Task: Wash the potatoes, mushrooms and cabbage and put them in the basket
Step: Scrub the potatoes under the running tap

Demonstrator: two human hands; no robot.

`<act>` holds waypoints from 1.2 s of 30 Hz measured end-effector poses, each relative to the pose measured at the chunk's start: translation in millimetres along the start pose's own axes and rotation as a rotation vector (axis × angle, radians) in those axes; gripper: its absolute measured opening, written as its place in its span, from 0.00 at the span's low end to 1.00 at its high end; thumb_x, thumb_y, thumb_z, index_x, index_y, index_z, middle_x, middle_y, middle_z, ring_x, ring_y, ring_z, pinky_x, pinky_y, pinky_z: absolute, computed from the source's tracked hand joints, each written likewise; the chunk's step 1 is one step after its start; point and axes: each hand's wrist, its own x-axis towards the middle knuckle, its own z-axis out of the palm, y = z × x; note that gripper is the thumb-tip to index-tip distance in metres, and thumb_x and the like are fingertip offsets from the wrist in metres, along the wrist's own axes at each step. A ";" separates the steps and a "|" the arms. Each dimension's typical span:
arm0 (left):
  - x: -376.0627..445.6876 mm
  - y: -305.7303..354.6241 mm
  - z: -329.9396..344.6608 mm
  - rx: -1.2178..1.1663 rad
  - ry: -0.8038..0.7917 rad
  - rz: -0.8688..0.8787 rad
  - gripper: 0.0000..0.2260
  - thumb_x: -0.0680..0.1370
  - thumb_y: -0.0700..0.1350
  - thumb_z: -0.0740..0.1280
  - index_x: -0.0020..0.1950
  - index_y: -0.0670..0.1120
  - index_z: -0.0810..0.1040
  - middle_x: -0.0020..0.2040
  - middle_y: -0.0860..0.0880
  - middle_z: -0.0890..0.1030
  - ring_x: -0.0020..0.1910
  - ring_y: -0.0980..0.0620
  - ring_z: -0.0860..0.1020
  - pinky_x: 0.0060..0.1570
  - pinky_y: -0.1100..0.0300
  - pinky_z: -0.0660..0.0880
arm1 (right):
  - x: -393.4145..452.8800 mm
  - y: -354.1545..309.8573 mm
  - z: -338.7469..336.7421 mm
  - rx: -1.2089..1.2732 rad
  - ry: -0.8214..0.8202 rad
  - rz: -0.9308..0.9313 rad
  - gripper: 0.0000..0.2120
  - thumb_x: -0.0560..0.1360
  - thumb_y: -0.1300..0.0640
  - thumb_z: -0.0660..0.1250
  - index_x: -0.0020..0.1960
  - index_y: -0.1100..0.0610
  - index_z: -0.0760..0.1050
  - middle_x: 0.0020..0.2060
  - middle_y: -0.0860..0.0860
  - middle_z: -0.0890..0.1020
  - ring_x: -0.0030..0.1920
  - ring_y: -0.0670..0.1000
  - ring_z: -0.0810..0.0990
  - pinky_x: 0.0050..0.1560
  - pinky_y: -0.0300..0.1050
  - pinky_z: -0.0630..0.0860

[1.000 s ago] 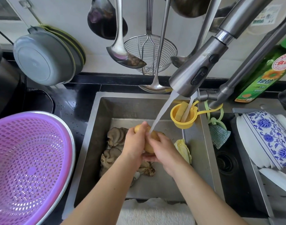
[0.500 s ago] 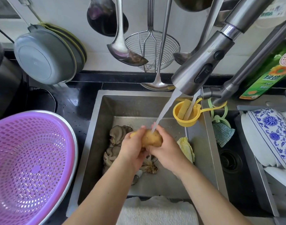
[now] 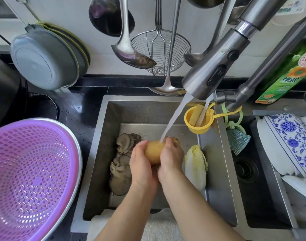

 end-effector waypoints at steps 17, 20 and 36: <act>29.5 -2.7 -4.9 0.377 0.121 -0.092 0.13 0.84 0.49 0.58 0.47 0.46 0.79 0.50 0.39 0.83 0.48 0.40 0.82 0.52 0.40 0.83 | 5.2 19.1 -12.4 -0.249 -0.246 -0.161 0.10 0.76 0.39 0.69 0.50 0.44 0.80 0.51 0.51 0.83 0.53 0.55 0.83 0.58 0.60 0.81; 26.1 -8.8 -3.3 0.412 0.176 0.103 0.16 0.83 0.46 0.56 0.42 0.44 0.80 0.44 0.41 0.82 0.42 0.44 0.79 0.46 0.50 0.78 | 11.3 10.2 -3.0 -0.026 -0.078 -0.027 0.16 0.84 0.48 0.60 0.47 0.56 0.79 0.42 0.54 0.86 0.51 0.61 0.84 0.60 0.62 0.81; 10.4 -16.5 -15.5 0.716 -0.112 0.828 0.13 0.88 0.47 0.56 0.53 0.51 0.80 0.50 0.52 0.81 0.50 0.55 0.80 0.52 0.56 0.77 | 3.5 -3.0 -14.7 0.134 -0.075 0.220 0.11 0.76 0.48 0.70 0.53 0.55 0.79 0.52 0.59 0.82 0.54 0.63 0.82 0.57 0.62 0.82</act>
